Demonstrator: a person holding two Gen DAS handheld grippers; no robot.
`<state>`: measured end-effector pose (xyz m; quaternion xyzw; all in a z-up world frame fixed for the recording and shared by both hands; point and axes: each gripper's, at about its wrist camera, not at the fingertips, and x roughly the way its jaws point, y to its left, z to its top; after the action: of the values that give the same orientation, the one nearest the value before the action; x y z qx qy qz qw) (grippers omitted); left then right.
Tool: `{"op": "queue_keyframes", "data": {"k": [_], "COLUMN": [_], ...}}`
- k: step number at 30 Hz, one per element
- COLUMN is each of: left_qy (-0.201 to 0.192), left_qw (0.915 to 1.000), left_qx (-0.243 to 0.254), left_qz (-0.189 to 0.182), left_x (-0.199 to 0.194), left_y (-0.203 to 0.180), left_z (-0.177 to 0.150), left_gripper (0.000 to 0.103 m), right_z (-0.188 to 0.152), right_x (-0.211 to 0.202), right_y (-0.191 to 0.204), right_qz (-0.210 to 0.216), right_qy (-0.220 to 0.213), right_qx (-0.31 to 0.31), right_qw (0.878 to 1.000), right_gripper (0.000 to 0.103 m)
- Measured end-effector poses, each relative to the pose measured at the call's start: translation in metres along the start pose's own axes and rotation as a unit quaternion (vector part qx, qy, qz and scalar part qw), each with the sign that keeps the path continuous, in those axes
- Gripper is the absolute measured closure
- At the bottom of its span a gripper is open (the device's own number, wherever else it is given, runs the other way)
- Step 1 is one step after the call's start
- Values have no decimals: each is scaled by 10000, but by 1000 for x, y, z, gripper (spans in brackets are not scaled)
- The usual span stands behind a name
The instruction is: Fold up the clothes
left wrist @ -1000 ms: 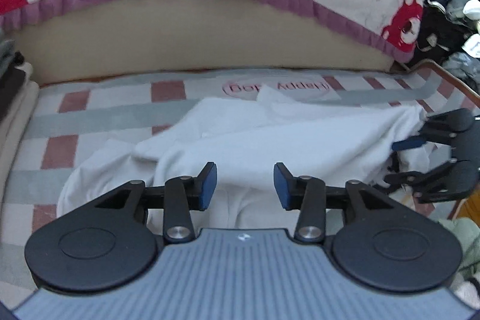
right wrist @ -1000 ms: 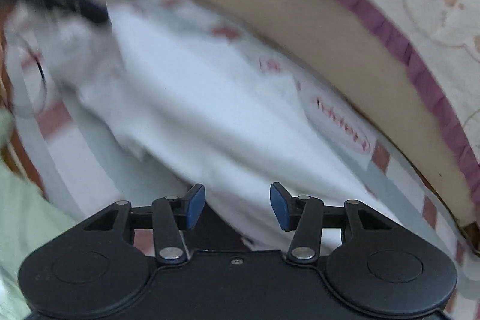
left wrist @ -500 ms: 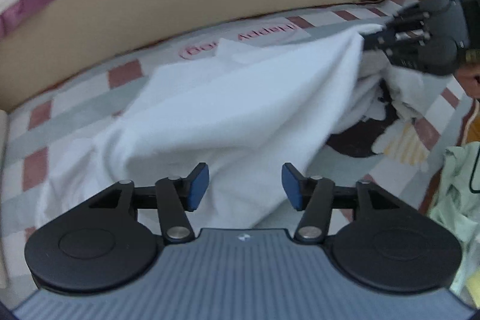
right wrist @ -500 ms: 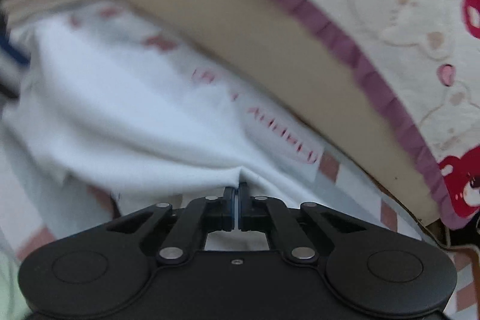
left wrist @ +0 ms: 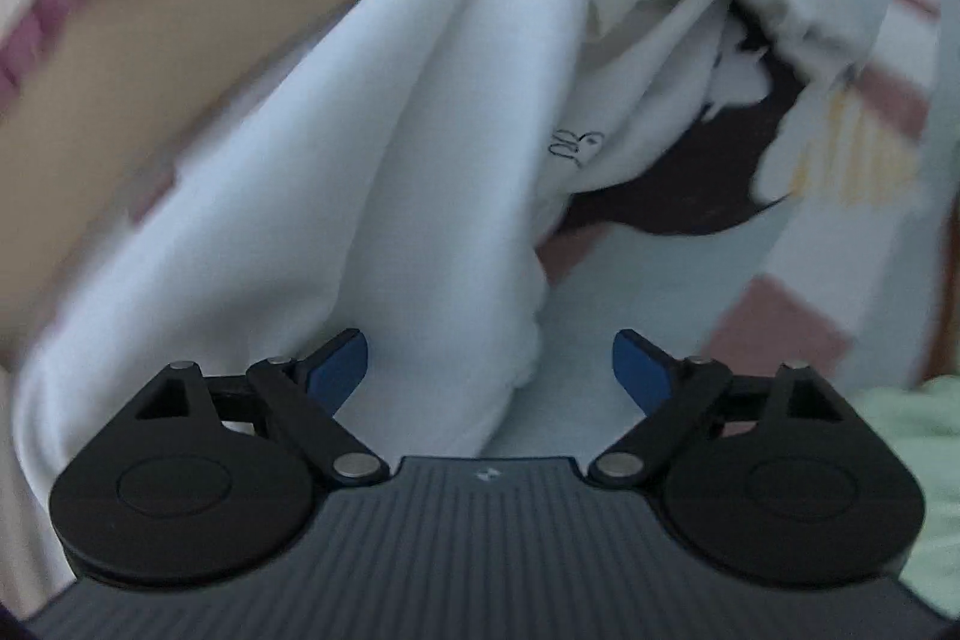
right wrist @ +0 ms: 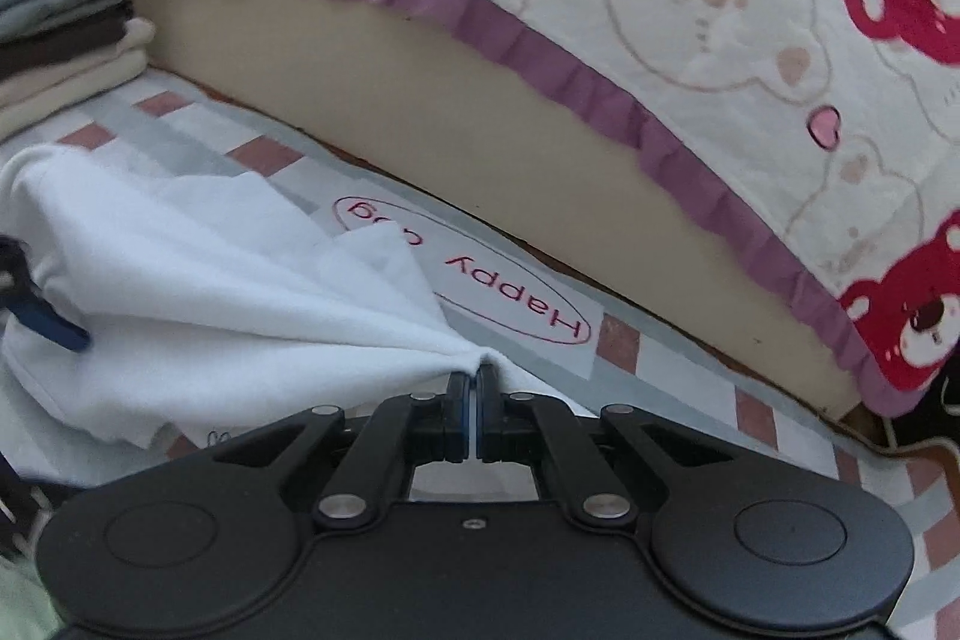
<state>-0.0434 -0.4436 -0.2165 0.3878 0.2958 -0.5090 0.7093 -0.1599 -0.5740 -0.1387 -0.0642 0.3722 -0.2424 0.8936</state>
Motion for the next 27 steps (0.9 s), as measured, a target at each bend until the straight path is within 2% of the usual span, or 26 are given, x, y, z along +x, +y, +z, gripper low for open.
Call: {"op": "queue_keyframes", "data": {"k": [1,2,3,4,5,6,9,12,14,16,19,21,24,25,27], "left_qy": [-44,-32,-43,-91,-148,-206,-709,-1422,-1562,-1381,-1120,-1116,-1174,-1186,-1207], "left_qw": [9997,9998,9997,9993,9985,9973,9880,9681,9566,9592,9721,9723,9681,9646,9569], "left_qx": [143,41,-151,-326,-511,-698,-1374,-2060,-2461,-2468,-2042,-2032,-2192,-2339,-2637], "left_qz": [179,192,191,182,142,98,43,66,4,30,284,301,323,268,146], "left_x": [4,4,1,-2,-6,-10,-33,-62,-68,-59,-46,-45,-45,-46,-49], "left_y": [-5,-3,2,7,16,25,52,81,100,106,92,86,87,92,104], "left_z": [0,1,1,0,0,-1,-1,-1,-2,-6,-11,-9,-9,-11,-15], "left_gripper": [18,28,46,56,83,95,97,97,97,97,97,97,97,97,97], "right_z": [-1,-2,-3,-4,-5,-5,-4,-5,-10,-15,-24,-25,-22,-20,-17], "right_x": [0,0,0,-2,-3,-3,0,5,15,26,42,41,30,26,18], "right_y": [-3,-6,-8,-10,-11,-13,-17,-23,-26,-28,-32,-38,-47,-46,-39], "right_qz": [-3,-6,-4,8,17,34,92,108,53,-69,-384,-380,121,406,941], "right_qy": [18,36,41,37,29,22,9,2,184,449,920,1034,974,908,773], "right_qx": [76,152,204,244,285,330,468,591,642,655,598,732,1312,1479,1659], "right_qw": [10000,9999,9998,9997,9996,9994,9989,9982,9978,9968,9932,9912,9865,9840,9786], "right_gripper": [102,102,102,102,102,102,102,102,103,103,103,101,85,69,49]}}
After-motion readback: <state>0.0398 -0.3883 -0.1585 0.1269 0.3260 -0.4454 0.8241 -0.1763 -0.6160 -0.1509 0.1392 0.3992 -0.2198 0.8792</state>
